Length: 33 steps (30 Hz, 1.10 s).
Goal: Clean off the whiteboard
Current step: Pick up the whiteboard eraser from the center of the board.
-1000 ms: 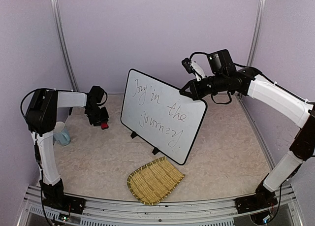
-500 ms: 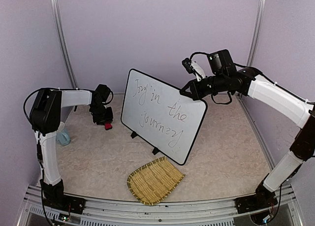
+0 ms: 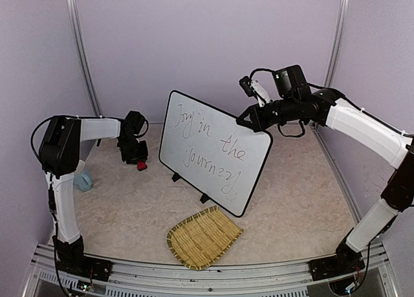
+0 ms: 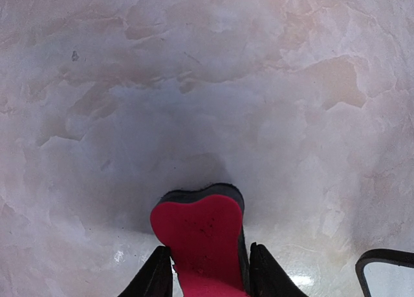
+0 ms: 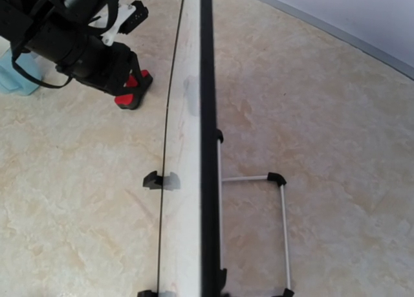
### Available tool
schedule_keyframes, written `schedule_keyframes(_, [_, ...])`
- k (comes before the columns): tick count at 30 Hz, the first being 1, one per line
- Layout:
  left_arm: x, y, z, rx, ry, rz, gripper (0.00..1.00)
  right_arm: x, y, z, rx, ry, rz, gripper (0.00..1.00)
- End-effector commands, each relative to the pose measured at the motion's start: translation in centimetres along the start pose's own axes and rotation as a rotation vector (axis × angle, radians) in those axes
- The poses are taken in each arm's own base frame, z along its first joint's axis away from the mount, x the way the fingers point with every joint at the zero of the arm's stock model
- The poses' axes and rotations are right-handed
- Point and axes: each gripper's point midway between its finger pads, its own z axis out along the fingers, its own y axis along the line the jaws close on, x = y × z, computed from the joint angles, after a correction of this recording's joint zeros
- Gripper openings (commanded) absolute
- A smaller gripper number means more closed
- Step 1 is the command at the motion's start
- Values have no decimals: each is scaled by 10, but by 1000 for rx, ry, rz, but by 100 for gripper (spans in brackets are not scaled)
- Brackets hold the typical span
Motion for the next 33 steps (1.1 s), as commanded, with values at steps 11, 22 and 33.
schedule_keyframes(11, [-13,-7,-20,21,-71,-20,41,12,-9,-5,68,41,-27,0])
schedule_keyframes(22, [-5,-2,-17,-16,-44,-8,41,13,-9,-4,70,41,-27,0])
schedule_keyframes(33, [2,-4,-16,-11,-47,-35,42,13,-9,-5,70,41,-25,0])
